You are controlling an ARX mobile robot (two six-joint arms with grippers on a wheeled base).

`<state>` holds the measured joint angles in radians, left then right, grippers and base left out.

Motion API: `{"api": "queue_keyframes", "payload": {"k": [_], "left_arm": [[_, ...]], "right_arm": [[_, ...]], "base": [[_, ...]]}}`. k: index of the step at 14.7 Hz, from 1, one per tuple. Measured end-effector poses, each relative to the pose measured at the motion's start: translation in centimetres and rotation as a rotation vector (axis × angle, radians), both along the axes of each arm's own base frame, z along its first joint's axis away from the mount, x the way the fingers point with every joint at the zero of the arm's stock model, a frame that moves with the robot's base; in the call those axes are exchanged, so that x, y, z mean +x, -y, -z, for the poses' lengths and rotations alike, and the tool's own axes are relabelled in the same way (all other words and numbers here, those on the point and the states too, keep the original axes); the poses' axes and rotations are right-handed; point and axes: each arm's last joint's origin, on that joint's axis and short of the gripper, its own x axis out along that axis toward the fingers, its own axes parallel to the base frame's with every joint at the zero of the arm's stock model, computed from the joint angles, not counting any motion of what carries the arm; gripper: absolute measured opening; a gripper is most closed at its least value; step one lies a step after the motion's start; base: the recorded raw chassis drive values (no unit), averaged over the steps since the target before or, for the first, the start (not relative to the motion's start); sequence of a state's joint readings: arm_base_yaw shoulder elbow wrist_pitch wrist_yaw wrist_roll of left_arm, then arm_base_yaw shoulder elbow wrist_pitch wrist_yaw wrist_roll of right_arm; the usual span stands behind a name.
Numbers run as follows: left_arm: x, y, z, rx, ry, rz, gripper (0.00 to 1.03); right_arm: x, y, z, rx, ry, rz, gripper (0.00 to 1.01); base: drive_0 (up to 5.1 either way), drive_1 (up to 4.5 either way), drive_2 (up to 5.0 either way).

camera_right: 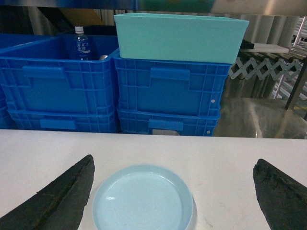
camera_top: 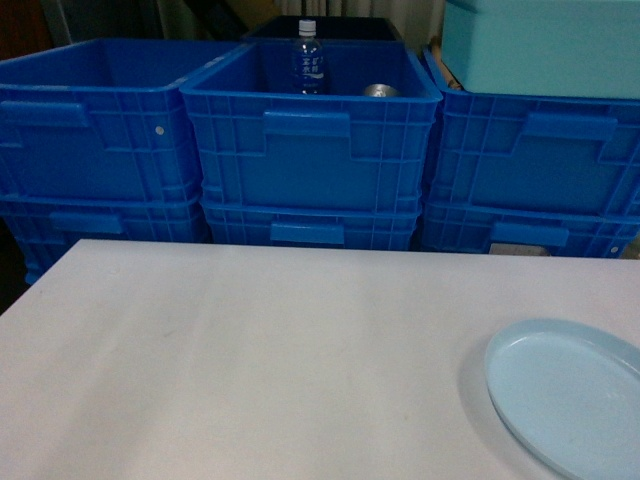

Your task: Place blue tray on left shelf second layer neatly

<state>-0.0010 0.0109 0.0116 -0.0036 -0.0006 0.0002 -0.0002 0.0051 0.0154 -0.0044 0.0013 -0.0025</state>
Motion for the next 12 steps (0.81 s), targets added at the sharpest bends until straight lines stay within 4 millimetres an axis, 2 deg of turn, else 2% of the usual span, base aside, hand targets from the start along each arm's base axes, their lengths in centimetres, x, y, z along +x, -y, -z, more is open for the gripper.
{"api": "queue_keyframes", "payload": {"k": [12], "left_arm": [[0.00,0.00,0.00,0.000,0.000,0.000,0.98]], "right_arm": [[0.02,0.05,-0.09,0.000,0.008,0.004,0.98]], "base": [[0.0,0.00,0.0]]}}
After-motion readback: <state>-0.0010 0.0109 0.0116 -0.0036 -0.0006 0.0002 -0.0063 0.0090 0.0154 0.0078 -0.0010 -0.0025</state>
